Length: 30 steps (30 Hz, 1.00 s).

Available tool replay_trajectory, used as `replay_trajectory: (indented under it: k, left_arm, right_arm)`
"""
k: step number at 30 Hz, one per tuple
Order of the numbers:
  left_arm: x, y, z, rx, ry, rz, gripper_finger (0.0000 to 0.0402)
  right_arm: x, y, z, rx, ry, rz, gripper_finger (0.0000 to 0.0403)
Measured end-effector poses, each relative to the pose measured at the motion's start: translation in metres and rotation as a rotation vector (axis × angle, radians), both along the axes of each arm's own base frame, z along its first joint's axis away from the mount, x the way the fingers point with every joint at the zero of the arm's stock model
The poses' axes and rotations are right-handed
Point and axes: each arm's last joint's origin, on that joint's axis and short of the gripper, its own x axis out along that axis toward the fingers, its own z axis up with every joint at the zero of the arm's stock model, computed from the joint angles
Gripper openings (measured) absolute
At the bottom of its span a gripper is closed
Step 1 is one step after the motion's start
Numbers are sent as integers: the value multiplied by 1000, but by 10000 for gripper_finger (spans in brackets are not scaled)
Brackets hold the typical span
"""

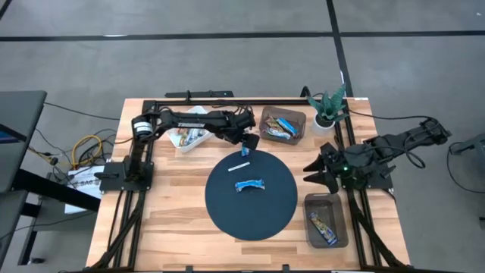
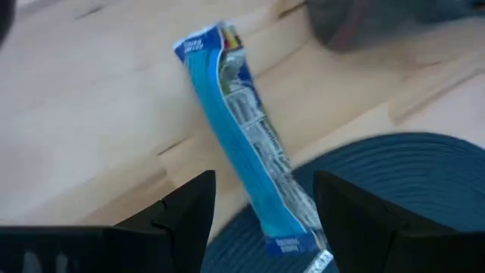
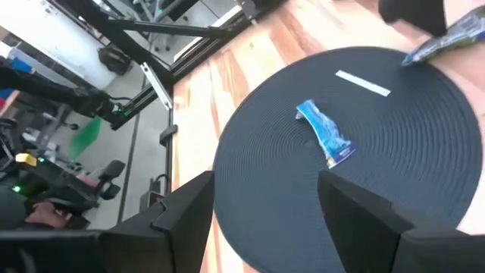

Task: Pick and place Granola Bars by type
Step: Put the violet granola bar into the bottom black bin

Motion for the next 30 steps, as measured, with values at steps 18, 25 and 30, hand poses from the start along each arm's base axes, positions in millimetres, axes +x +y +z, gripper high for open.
replay_trajectory:
  k: [18,25,30]
  left_arm:
    - [18,4,-40,-82,-36,-1,214]
    - [17,-2,-41,-26,0,-16,167]
    - [16,-1,-42,-37,2,-19,114]
  right_arm:
    - [1,-2,0,-17,-6,-5,225]
    - [5,-7,-6,-96,26,-209,218]
    - [11,-9,-13,-189,66,-322,195]
